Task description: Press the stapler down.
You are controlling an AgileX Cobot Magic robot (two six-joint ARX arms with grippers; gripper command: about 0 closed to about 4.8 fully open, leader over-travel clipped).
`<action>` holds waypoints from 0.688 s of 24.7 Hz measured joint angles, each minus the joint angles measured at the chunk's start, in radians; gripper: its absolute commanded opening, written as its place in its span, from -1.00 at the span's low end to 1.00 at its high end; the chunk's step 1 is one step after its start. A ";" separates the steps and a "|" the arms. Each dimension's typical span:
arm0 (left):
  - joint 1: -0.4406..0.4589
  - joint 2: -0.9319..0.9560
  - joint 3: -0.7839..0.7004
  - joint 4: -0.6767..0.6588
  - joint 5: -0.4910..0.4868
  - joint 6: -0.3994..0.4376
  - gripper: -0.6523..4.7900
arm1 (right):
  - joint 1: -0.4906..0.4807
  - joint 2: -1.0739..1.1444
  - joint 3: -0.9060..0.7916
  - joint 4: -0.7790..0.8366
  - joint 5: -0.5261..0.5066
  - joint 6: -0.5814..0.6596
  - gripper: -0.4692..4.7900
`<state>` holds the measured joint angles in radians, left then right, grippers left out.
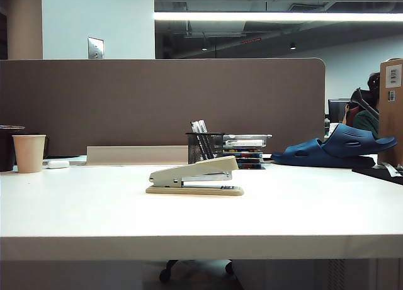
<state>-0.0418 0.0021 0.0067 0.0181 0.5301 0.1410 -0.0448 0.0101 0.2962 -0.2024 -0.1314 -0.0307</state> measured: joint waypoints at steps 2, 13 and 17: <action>0.000 0.000 0.000 -0.006 0.010 0.000 -0.78 | 0.000 0.018 0.064 -0.045 0.000 0.001 -0.86; 0.000 0.000 0.000 -0.060 0.028 -0.001 -0.78 | 0.000 0.481 0.517 -0.235 -0.134 0.003 -0.86; 0.000 0.000 0.000 -0.061 0.028 -0.001 -0.78 | 0.000 0.653 0.685 -0.308 -0.180 0.004 -0.86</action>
<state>-0.0418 0.0017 0.0067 -0.0425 0.5579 0.1402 -0.0448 0.6636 0.9810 -0.5102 -0.3119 -0.0269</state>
